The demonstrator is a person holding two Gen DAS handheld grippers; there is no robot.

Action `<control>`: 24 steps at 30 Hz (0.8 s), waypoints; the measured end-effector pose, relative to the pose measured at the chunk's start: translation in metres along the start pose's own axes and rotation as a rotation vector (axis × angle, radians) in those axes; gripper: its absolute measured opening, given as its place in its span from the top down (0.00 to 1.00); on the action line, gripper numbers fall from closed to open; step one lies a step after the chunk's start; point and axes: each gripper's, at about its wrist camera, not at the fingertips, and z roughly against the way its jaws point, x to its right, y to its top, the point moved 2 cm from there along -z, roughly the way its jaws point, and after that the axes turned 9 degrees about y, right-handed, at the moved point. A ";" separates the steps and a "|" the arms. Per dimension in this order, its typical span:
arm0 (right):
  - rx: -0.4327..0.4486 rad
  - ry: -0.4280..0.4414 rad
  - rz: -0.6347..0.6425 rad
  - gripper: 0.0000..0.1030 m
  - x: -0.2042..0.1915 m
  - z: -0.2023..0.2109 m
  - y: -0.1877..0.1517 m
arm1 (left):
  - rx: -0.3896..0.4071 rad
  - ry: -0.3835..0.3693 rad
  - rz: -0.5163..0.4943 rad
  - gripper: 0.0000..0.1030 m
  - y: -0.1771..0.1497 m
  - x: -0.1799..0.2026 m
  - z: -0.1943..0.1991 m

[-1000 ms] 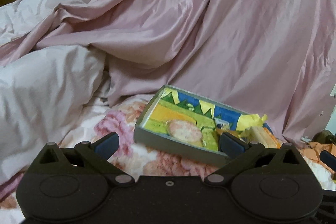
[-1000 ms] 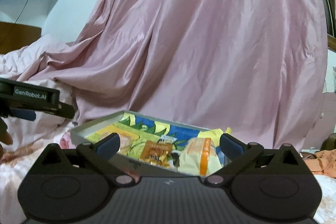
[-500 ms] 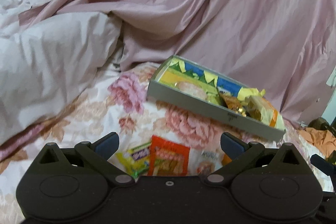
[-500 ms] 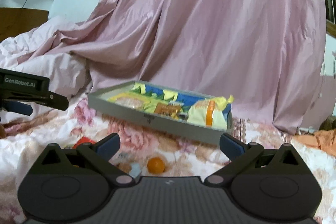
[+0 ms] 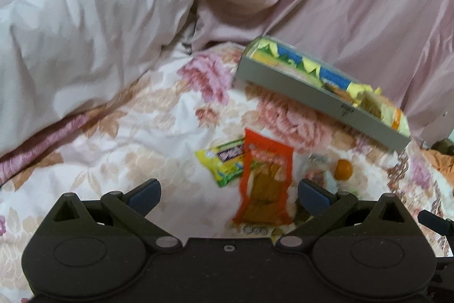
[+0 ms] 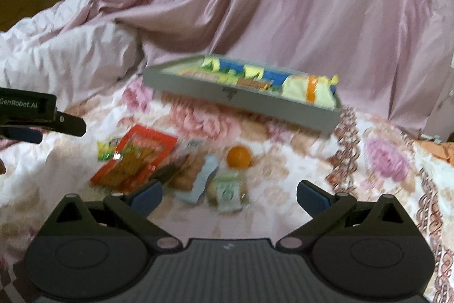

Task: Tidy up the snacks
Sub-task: 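Move the right tool to the dark brown stick snack while the left tool approaches the orange-red tofu pack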

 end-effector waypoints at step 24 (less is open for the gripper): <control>-0.182 0.154 -0.128 0.01 -0.022 -0.061 0.004 | -0.091 0.055 -0.077 0.01 0.004 -0.014 -0.038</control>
